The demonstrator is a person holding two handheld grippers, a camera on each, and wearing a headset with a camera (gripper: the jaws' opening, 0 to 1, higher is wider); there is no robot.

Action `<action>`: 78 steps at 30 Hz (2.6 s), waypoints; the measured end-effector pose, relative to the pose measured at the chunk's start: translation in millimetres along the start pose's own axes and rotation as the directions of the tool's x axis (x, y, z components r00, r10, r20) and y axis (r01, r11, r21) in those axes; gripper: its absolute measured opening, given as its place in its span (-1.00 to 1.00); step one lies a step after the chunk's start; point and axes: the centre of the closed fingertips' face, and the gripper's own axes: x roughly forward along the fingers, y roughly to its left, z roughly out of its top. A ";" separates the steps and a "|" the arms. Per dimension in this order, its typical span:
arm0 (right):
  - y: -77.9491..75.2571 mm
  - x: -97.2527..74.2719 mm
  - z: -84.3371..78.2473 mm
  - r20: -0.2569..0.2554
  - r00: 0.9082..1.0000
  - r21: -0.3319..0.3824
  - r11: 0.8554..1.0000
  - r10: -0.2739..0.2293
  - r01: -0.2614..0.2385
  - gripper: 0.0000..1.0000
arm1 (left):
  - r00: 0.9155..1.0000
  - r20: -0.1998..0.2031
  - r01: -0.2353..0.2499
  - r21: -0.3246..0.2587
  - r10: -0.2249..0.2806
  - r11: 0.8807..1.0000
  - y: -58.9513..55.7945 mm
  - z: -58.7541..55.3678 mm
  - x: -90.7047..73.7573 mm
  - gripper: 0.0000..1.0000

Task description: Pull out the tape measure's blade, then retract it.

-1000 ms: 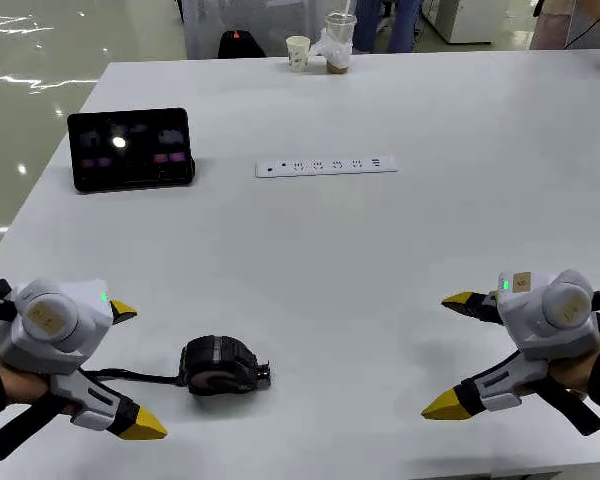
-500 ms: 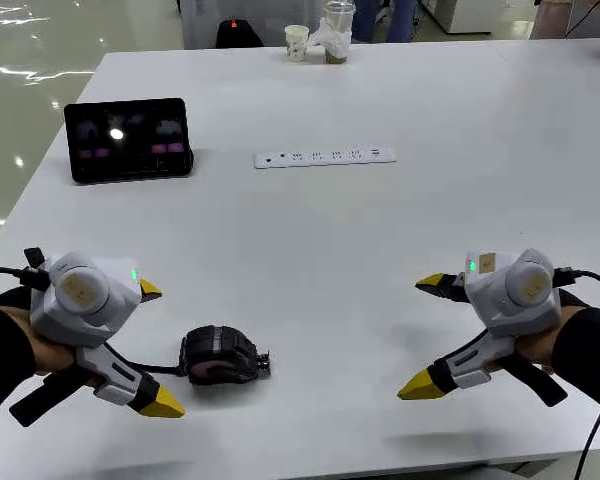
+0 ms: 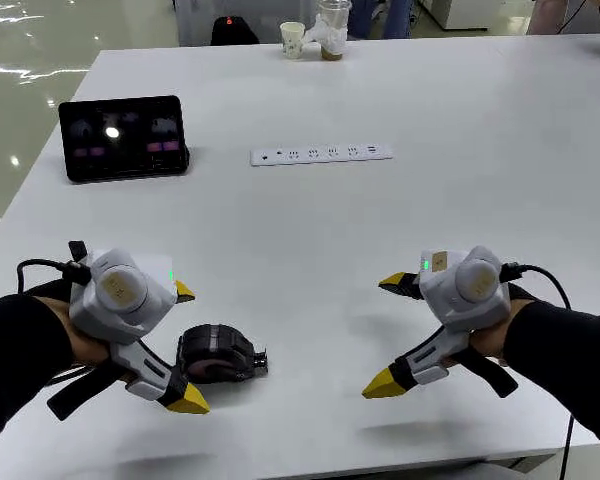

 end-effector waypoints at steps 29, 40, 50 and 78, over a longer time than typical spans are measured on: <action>24.4 59.6 45.2 0.015 0.995 -0.053 0.994 0.099 -0.098 0.99 | 0.997 -0.067 -0.026 0.037 0.028 0.999 11.0 -3.7 23.5 -0.32; 28.2 72.3 47.8 0.013 0.993 -0.065 0.991 0.119 -0.118 0.99 | 0.998 -0.045 -0.041 0.063 0.044 0.997 10.1 -4.7 26.7 -0.37; 31.7 83.0 52.3 0.013 0.991 -0.086 0.988 0.132 -0.130 0.55 | 0.999 -0.019 -0.040 0.050 0.041 0.998 9.7 -3.4 27.2 -0.37; 47.7 113.9 55.3 -0.050 0.982 -0.189 0.963 0.184 -0.190 -0.66 | 0.998 -0.018 -0.064 0.031 0.065 0.997 10.9 -5.0 27.9 -0.36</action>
